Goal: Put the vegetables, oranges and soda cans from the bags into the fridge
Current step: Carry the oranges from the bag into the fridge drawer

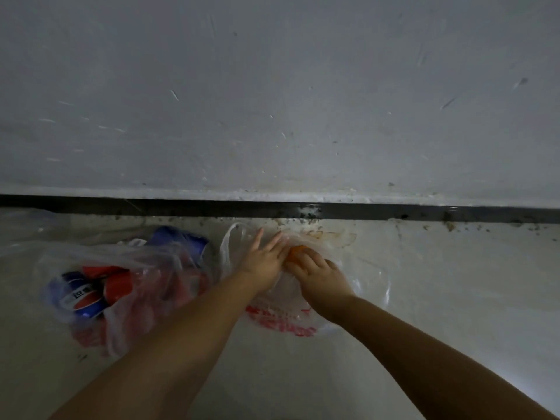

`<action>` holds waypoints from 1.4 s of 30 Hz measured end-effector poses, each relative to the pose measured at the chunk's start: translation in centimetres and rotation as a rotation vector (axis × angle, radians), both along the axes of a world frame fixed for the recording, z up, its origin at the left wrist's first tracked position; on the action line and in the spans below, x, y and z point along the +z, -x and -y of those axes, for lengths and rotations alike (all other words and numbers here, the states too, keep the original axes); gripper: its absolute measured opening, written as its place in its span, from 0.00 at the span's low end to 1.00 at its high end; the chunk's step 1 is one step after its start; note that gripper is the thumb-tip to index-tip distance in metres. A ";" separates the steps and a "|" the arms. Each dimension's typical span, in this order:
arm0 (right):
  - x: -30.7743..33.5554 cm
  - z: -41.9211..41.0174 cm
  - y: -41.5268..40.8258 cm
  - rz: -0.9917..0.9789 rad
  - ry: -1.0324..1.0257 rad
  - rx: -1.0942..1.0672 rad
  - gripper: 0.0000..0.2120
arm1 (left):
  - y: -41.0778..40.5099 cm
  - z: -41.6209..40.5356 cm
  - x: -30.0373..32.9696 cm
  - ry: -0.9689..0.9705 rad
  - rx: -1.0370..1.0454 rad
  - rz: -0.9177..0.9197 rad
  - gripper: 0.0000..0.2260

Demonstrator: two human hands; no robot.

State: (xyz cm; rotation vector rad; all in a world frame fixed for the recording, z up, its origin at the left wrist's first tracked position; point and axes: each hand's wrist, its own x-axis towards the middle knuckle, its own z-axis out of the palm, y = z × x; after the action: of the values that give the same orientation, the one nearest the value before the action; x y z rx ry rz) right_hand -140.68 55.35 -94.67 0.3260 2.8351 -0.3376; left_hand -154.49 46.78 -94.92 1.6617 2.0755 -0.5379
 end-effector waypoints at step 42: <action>70.3 12.3 -30.0 -0.132 -0.083 -0.987 0.33 | -21.7 2.8 69.2 -0.573 -0.421 0.166 0.16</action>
State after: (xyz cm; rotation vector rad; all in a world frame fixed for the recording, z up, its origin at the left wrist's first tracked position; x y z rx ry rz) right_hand -110.72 43.00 -24.39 1.7622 2.5774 -0.4207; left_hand -132.75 44.01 -25.76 2.3985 1.8613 0.1012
